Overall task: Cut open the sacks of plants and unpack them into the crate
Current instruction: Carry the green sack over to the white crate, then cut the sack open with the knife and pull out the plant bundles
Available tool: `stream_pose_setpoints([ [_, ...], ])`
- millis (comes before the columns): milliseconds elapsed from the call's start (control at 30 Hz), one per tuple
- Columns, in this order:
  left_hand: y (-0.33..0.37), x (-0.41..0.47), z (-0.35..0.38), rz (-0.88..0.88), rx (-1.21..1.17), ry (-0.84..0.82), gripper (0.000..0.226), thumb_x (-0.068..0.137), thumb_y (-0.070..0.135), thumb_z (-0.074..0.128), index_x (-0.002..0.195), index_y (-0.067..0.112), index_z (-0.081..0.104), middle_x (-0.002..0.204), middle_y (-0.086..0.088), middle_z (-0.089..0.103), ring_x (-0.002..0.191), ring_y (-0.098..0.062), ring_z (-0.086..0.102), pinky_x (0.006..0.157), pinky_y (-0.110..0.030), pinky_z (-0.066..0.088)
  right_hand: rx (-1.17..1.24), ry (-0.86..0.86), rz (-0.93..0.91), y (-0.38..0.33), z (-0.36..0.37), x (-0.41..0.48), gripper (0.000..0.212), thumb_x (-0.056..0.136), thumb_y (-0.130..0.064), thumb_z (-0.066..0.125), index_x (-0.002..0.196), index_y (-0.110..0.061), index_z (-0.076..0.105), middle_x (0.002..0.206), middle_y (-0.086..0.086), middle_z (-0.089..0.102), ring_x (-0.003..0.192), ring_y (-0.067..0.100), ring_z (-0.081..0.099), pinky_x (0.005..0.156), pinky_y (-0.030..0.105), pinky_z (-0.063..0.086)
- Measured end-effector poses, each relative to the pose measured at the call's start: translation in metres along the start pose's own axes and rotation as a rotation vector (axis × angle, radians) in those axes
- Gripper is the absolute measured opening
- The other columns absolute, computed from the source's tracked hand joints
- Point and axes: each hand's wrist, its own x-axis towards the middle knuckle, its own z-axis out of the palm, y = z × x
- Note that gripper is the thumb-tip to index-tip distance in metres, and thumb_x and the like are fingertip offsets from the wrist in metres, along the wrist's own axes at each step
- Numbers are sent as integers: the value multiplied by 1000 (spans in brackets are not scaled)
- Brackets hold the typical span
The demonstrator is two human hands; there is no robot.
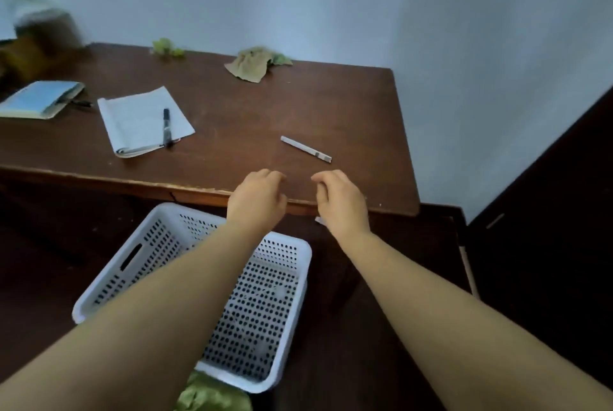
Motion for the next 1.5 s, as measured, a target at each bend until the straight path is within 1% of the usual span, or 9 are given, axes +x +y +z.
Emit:
stream_pose_setpoints([
  [367, 32, 42, 4, -298, -75, -119, 39, 91, 17, 47, 128, 18, 56, 128, -4, 56, 115, -26, 54, 94, -37, 45, -231, -380, -84, 34, 4, 105, 39, 101, -19, 38, 139, -16, 44, 155, 3, 26, 139, 24, 30, 105, 34, 33],
  [600, 13, 69, -2, -439, -230, -128, 37, 89, 17, 47, 124, 18, 59, 123, -5, 61, 113, -26, 56, 95, -35, 46, -565, -382, -40, 10, 5, 129, 29, 96, -7, 44, 123, -12, 54, 119, 12, 54, 108, 30, 55, 80, 38, 47],
  [733, 12, 70, -9, -554, -356, -109, 35, 90, 16, 47, 121, 19, 62, 116, -5, 66, 106, -24, 60, 91, -34, 49, -181, -470, 189, 3, 7, 137, 22, 92, -12, 56, 112, -10, 65, 107, 13, 65, 98, 31, 63, 80, 36, 51],
  [833, 14, 73, -18, -655, -548, -33, 31, 89, 15, 48, 114, 17, 65, 109, -4, 68, 97, -22, 63, 86, -34, 52, 569, -576, 439, -18, 7, 127, 16, 92, -1, 55, 106, -6, 62, 93, 13, 63, 71, 21, 63, 53, 29, 55],
  [900, 15, 71, -26, -762, -708, 52, 28, 89, 16, 48, 109, 17, 68, 100, -1, 69, 87, -19, 65, 81, -32, 55, 783, -645, 449, -32, 6, 117, 19, 93, 2, 54, 109, -2, 62, 85, 11, 62, 60, 17, 57, 40, 21, 44],
  [1033, 5, 49, -44, -963, -926, 287, 21, 89, 26, 54, 73, 18, 66, 79, 0, 67, 74, -18, 61, 68, -29, 51, 808, -634, 253, -56, 13, 93, 29, 88, 3, 60, 109, -14, 69, 76, 5, 68, 59, 22, 53, 41, 20, 40],
  [1200, -20, -2, -68, -1127, -1028, 407, 31, 87, 36, 65, 75, 7, 62, 69, -7, 61, 66, -19, 59, 76, -39, 56, 752, -659, 104, -88, 10, 51, 37, 82, 5, 68, 118, -1, 65, 107, 10, 69, 97, 17, 65, 85, 30, 55],
  [1367, -48, -69, -99, -1098, -1217, 444, 37, 87, 24, 68, 99, -11, 64, 65, -7, 60, 63, -23, 61, 73, -39, 58, 1040, -1019, 374, -137, 5, 12, 26, 95, -2, 52, 118, 9, 55, 78, 13, 69, 64, 18, 63, 60, 26, 56],
  [1500, -78, -125, -129, -1049, -1256, 428, 27, 90, 23, 64, 95, -3, 65, 57, -2, 65, 47, -14, 59, 58, -27, 54, 1020, -1183, 375, -183, 19, -23, 32, 97, -2, 45, 129, 5, 47, 81, 13, 65, 60, 16, 56, 52, 25, 47],
])
